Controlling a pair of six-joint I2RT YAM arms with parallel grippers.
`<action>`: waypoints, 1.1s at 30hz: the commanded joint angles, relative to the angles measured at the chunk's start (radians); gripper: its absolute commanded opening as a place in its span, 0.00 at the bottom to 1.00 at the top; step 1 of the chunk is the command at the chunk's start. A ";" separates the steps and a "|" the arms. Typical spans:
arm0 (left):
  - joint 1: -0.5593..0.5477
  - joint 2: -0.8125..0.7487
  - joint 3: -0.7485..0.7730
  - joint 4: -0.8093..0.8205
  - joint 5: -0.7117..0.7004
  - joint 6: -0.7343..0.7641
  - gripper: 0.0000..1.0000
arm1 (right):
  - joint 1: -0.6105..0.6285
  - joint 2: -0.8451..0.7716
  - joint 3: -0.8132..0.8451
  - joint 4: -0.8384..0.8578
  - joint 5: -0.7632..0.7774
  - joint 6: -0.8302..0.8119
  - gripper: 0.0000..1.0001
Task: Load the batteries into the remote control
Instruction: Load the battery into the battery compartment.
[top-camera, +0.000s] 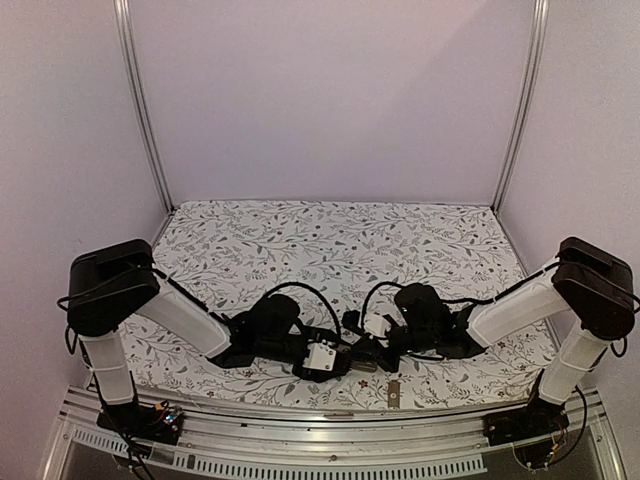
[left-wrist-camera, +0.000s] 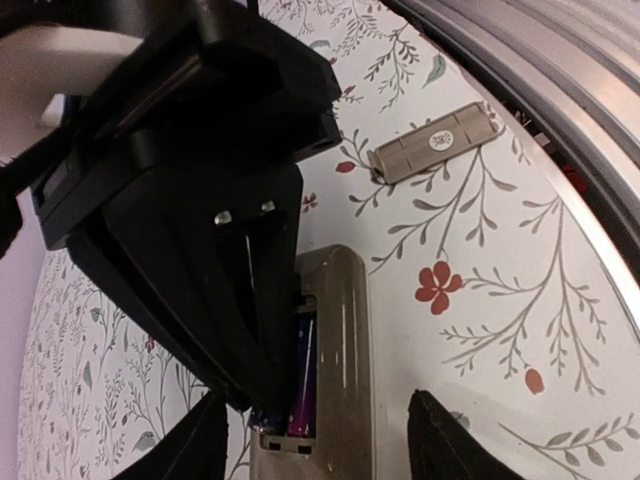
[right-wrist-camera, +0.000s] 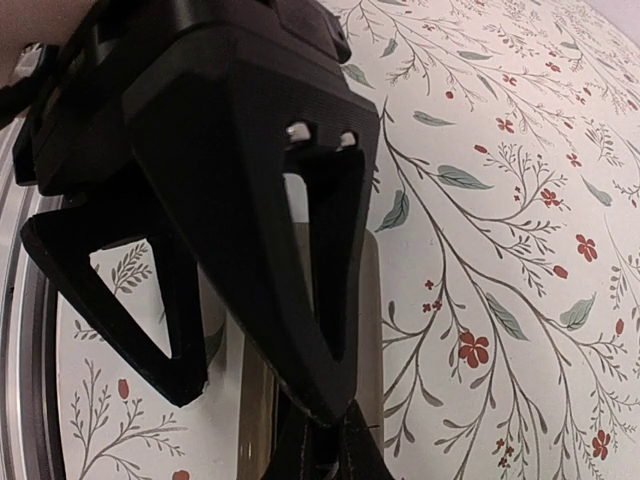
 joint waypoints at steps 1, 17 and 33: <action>-0.011 0.022 -0.004 0.015 0.020 -0.007 0.57 | 0.016 0.027 -0.028 -0.131 -0.019 0.010 0.05; -0.023 0.048 0.024 -0.104 0.018 0.081 0.37 | 0.016 0.008 -0.022 -0.141 -0.006 0.020 0.09; -0.013 0.059 0.027 -0.108 0.044 0.072 0.38 | 0.016 -0.055 0.002 -0.191 -0.012 0.039 0.12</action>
